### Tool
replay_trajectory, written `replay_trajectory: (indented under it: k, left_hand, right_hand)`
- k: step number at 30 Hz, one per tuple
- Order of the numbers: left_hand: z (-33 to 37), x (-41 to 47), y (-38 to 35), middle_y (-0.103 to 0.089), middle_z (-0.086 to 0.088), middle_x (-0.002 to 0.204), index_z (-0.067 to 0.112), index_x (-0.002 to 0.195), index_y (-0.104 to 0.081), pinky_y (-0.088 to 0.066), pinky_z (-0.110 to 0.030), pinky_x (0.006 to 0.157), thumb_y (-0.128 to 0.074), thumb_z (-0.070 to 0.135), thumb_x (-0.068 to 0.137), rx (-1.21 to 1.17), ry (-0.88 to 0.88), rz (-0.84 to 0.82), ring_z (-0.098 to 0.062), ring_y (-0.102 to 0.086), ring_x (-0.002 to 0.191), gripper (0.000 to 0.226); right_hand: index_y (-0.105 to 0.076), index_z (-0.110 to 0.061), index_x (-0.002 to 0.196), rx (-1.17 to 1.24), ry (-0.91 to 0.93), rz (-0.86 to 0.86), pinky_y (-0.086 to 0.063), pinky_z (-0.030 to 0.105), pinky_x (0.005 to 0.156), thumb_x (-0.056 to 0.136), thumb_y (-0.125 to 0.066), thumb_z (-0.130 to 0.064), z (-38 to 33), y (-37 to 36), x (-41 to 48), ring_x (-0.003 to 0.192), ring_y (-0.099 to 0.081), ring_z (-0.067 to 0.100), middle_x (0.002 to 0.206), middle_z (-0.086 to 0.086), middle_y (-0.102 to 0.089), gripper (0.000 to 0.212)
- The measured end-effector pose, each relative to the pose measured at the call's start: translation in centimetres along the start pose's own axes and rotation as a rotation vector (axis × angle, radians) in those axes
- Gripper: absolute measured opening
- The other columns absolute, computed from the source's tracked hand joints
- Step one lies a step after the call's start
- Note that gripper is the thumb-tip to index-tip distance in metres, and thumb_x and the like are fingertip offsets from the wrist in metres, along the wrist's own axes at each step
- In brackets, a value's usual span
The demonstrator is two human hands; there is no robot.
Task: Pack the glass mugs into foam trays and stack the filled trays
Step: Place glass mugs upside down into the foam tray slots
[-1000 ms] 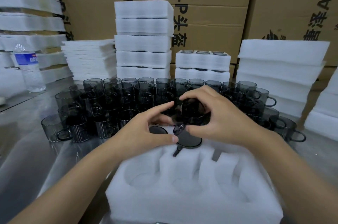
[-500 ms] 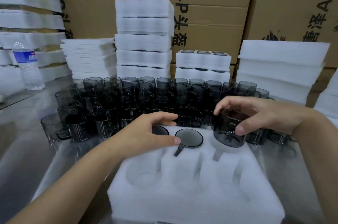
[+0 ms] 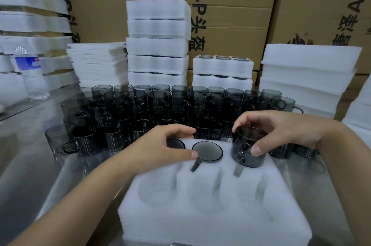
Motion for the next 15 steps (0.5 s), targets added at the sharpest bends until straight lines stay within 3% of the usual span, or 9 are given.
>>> replay_trajectory:
  k: [9, 13, 15]
  left_hand:
    - [-0.03, -0.07, 0.08, -0.064, 0.034, 0.105, 0.047, 0.103, -0.063, -0.044, -0.003, 0.083, -0.082, 0.034, 0.071, 0.023, 0.002, 0.007, 0.012, -0.06, 0.099, 0.04]
    - [-0.02, -0.07, 0.06, -0.063, 0.034, 0.106, 0.048, 0.102, -0.063, -0.044, -0.004, 0.084, -0.081, 0.035, 0.07, 0.032, 0.003, 0.008, 0.012, -0.06, 0.1, 0.039]
    - [0.0, -0.08, 0.04, -0.064, 0.034, 0.106, 0.047, 0.103, -0.063, -0.045, -0.004, 0.084, -0.081, 0.034, 0.071, 0.033, 0.005, 0.006, 0.011, -0.06, 0.099, 0.039]
  right_hand:
    - [-0.065, -0.033, 0.104, -0.046, -0.053, -0.053, -0.05, 0.03, 0.081, 0.055, -0.085, -0.034, 0.46, -0.35, 0.32, 0.097, -0.066, 0.021, 0.104, 0.002, -0.069, 0.052]
    - [-0.068, -0.042, 0.101, -0.087, -0.057, -0.01, -0.043, 0.023, 0.075, 0.052, -0.08, -0.049, 0.33, -0.4, 0.25, 0.08, -0.053, 0.008, 0.086, -0.02, -0.057, 0.051]
    - [-0.068, -0.042, 0.101, -0.075, -0.025, 0.064, -0.042, 0.022, 0.072, 0.057, -0.073, -0.058, 0.08, -0.14, 0.43, 0.076, -0.051, 0.003, 0.08, -0.02, -0.055, 0.047]
Point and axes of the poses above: each hand's wrist, its own x-axis towards the middle knuckle, its own y-axis out of the back of the hand, z = x × y, the point moved 4 cm from there along x, towards the middle knuckle
